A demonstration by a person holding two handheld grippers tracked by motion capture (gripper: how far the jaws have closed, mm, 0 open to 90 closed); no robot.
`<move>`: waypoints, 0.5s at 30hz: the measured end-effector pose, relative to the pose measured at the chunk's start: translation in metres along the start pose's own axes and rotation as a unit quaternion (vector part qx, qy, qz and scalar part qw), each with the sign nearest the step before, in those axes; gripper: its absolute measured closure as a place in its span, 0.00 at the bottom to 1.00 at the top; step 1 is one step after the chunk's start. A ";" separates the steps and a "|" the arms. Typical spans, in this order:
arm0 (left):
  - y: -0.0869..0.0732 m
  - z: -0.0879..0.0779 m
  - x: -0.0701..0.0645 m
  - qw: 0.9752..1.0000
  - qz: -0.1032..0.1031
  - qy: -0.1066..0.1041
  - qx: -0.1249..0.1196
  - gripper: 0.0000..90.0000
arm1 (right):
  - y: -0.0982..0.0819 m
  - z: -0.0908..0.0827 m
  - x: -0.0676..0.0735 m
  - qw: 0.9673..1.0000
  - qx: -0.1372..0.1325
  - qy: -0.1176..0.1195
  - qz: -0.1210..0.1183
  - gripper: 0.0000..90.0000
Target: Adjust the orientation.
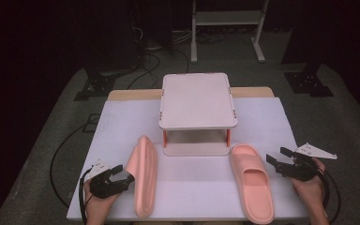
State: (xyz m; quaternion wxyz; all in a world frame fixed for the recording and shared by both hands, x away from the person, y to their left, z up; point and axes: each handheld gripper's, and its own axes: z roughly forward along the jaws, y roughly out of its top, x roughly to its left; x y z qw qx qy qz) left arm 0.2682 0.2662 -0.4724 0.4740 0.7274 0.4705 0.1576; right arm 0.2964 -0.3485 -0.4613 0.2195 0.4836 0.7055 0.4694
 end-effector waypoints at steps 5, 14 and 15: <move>0.002 0.007 -0.003 1.000 -0.007 -0.008 0.009 0.37 | 0.000 -0.001 0.000 1.000 0.000 0.002 0.004 0.28; 0.005 0.010 -0.006 1.000 -0.021 -0.019 0.010 0.42 | 0.000 -0.001 -0.001 1.000 -0.003 0.003 0.006 0.28; 0.005 0.010 -0.007 1.000 -0.021 -0.021 0.008 0.42 | 0.000 -0.001 -0.001 1.000 -0.003 0.004 0.006 0.28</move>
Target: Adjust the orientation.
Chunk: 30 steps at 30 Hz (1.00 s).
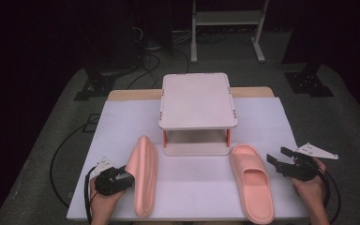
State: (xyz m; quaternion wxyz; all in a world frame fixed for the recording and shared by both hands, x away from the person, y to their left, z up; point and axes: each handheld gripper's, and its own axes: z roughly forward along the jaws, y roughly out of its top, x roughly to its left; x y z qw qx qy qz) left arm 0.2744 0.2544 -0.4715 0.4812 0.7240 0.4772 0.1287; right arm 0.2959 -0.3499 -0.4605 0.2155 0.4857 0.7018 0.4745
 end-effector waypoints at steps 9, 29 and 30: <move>0.001 0.000 -0.002 1.000 -0.003 -0.006 0.000 0.44 | 0.000 0.001 0.000 1.000 0.000 0.002 0.001 0.28; 0.011 0.003 -0.023 0.999 0.017 -0.019 -0.021 0.41 | -0.001 0.001 -0.001 1.000 0.002 0.005 -0.001 0.28; 0.012 0.003 -0.024 0.999 0.020 -0.019 -0.020 0.41 | -0.001 0.001 -0.001 1.000 0.002 0.005 -0.001 0.28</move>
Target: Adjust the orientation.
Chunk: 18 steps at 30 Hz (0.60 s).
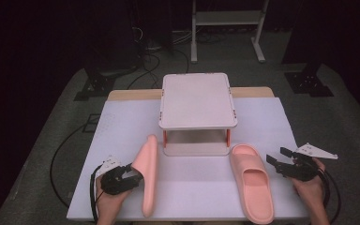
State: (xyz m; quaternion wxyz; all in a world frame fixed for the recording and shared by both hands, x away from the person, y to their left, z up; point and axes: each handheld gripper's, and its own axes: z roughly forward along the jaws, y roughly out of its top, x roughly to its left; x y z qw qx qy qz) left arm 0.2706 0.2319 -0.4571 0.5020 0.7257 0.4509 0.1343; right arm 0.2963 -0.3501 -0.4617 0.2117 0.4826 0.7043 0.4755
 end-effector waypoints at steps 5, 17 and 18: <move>0.003 0.002 -0.006 1.000 0.004 -0.005 -0.009 0.42 | 0.000 -0.001 0.000 1.000 -0.001 0.001 -0.001 0.28; 0.009 0.023 -0.023 1.000 0.020 -0.020 0.003 0.39 | 0.000 -0.002 -0.001 1.000 -0.002 0.003 0.000 0.28; 0.010 0.025 -0.026 0.999 0.024 -0.022 0.004 0.39 | -0.001 -0.003 -0.001 1.000 -0.003 0.003 0.000 0.28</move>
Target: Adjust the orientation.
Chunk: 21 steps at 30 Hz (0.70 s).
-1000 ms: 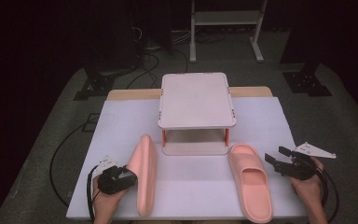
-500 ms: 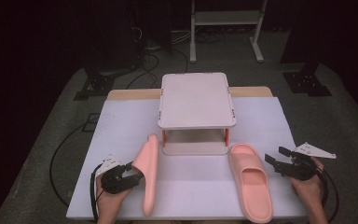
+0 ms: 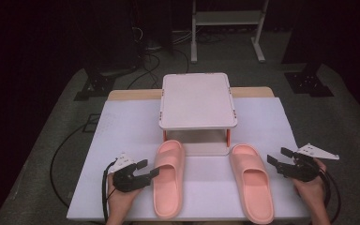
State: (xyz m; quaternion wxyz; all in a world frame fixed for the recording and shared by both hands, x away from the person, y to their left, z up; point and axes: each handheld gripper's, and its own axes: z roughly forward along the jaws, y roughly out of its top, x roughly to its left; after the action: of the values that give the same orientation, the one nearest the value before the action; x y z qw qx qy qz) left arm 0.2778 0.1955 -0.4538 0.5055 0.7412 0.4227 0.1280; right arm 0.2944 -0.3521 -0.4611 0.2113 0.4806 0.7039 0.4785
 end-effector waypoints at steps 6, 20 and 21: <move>0.001 0.007 -0.008 1.000 0.006 -0.007 0.003 0.38 | 0.000 -0.002 -0.001 1.000 -0.001 0.002 0.004 0.28; -0.002 0.012 -0.010 1.000 0.010 -0.003 0.004 0.35 | 0.001 -0.013 0.004 1.000 -0.011 0.025 0.003 0.29; -0.002 0.012 -0.010 1.000 0.011 -0.002 0.003 0.35 | 0.001 -0.015 0.004 1.000 -0.014 0.027 0.000 0.29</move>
State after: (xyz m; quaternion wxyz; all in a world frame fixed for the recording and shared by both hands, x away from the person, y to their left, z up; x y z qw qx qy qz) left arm 0.2776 0.1804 -0.4587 0.5029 0.7473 0.4141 0.1311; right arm 0.2821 -0.3554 -0.4526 0.1989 0.4642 0.7029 0.5008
